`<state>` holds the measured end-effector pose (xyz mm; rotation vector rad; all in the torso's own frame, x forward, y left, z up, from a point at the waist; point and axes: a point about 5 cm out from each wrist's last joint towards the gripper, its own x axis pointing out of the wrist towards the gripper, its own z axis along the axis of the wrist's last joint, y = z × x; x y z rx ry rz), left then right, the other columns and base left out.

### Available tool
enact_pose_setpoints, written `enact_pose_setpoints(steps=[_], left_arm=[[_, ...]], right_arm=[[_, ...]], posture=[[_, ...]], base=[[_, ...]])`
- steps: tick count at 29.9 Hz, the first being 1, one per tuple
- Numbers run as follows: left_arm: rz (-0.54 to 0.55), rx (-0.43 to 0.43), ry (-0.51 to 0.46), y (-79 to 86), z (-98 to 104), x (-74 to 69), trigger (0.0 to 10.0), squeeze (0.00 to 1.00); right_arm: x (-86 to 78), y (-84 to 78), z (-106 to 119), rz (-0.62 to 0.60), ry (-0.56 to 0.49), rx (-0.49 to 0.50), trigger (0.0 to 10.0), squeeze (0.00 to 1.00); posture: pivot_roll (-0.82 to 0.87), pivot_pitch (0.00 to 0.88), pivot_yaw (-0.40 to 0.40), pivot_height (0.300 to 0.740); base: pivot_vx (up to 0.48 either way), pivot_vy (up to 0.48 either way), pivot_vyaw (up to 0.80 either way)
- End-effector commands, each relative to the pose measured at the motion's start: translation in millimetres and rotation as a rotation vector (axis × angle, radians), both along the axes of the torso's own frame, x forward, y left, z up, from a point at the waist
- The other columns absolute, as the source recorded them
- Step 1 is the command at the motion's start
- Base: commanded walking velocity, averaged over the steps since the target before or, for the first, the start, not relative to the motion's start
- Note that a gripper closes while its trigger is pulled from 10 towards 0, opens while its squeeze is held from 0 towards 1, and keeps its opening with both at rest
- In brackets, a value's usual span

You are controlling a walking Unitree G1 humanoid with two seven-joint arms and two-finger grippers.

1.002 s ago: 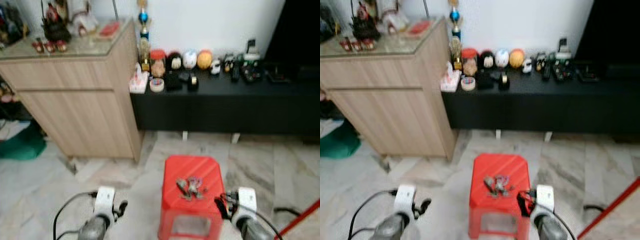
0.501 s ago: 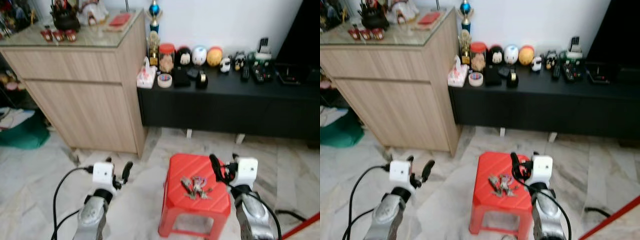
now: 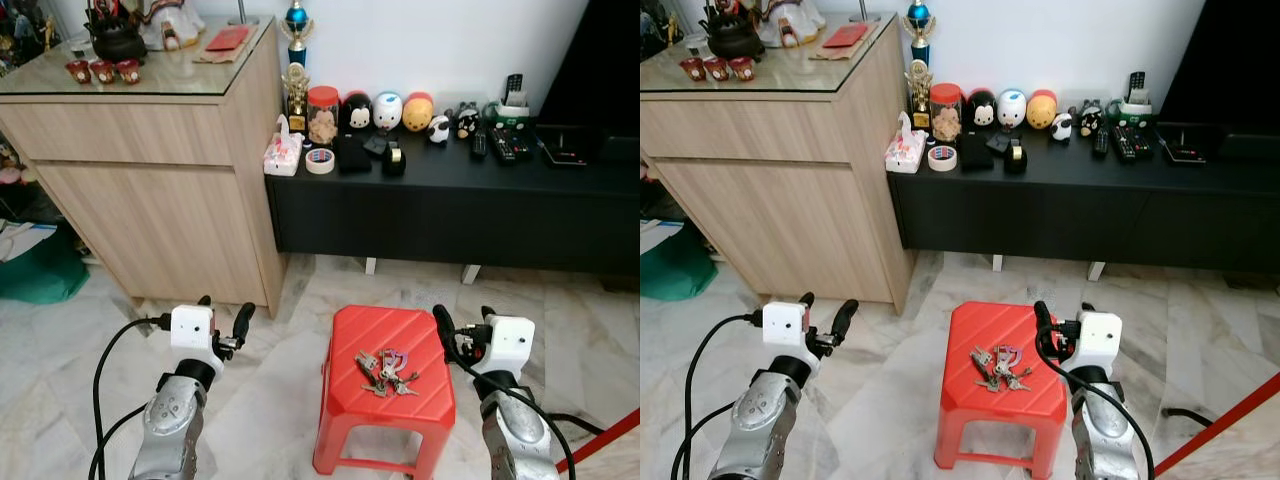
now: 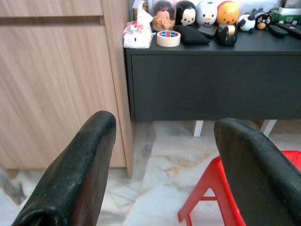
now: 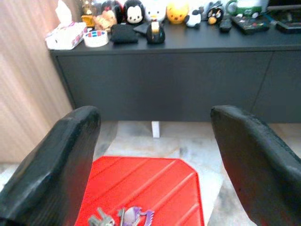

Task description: Hang keys on a hook

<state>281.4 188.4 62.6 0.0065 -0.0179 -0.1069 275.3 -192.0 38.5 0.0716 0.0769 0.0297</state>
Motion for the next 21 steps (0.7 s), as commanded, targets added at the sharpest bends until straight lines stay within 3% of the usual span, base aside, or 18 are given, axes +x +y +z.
enact_pose_setpoints(steps=[1,8,21], left_arm=[[0.003,0.004,0.000,3.6,2.3,-0.6,10.0,0.00],[-0.011,0.006,0.019,1.4,1.9,0.9,10.0,0.00],[-0.042,0.009,0.049,-6.1,0.5,2.6,10.0,0.00]], right_arm=[[-0.5,0.5,-2.4,-0.001,0.017,-0.004,10.0,0.00],[-1.8,7.7,-0.3,0.026,0.022,0.012,10.0,0.00],[-1.4,6.3,-1.6,0.026,0.041,0.013,10.0,0.00]], posture=[[-0.03,0.032,0.016,0.686],[-0.03,0.019,0.024,0.646],[-0.02,0.031,0.018,0.646]], base=[[0.000,0.000,0.00],[0.000,0.000,0.00],[0.000,0.000,0.00]])
